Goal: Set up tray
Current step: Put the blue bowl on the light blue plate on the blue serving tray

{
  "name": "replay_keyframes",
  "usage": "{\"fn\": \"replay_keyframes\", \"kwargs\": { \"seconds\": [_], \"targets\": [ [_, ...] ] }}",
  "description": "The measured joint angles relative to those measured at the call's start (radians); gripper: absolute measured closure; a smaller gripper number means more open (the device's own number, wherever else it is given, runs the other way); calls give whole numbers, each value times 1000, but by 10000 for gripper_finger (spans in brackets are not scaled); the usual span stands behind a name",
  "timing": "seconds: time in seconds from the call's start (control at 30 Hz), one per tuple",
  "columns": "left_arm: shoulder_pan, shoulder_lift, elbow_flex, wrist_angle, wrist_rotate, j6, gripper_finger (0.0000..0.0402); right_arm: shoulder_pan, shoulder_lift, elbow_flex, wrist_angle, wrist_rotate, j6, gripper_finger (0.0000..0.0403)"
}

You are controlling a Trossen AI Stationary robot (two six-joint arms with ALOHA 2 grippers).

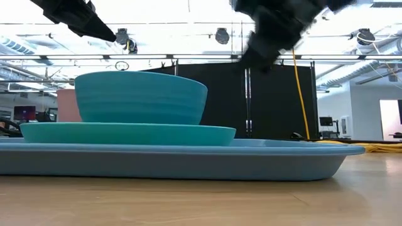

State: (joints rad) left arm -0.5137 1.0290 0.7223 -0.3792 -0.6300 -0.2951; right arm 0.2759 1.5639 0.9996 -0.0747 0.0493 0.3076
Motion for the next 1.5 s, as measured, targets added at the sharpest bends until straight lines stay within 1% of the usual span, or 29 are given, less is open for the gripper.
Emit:
{"fn": "replay_keyframes", "kwargs": {
  "seconds": [0.1, 0.17, 0.23, 0.4, 0.5, 0.6, 0.63, 0.77, 0.9, 1.07, 1.5],
  "targets": [
    [0, 0, 0, 17, 0, -1, 304, 12, -4, -131, 157, 0, 54, 402],
    [0, 0, 0, 27, 0, -1, 304, 20, 1, -184, 262, -3, 65, 402],
    [0, 0, 0, 28, 0, -1, 304, 23, 14, -216, 363, -28, 76, 402],
    [0, 0, 0, 34, 0, -6, 304, 30, 66, -239, 485, -80, 93, 403],
    [0, 0, 0, 33, 1, -13, 304, 30, 123, -237, 576, -103, 100, 403],
    [0, 0, 0, 32, 0, -13, 304, 23, 173, -235, 631, -114, 98, 403],
    [0, 0, 0, 31, 1, -13, 304, 18, 185, -231, 644, -129, 99, 403],
    [0, 0, 0, 26, 2, -14, 304, 9, 221, -222, 679, -132, 99, 403],
    [0, 0, 0, 24, 2, -14, 304, 2, 220, -221, 722, -154, 97, 403],
    [0, 0, 0, 24, 1, -14, 304, -5, 221, -221, 764, -155, 86, 403],
    [0, 0, 0, 25, 0, -15, 304, -16, 221, -221, 782, -129, 102, 403]
  ]
}}
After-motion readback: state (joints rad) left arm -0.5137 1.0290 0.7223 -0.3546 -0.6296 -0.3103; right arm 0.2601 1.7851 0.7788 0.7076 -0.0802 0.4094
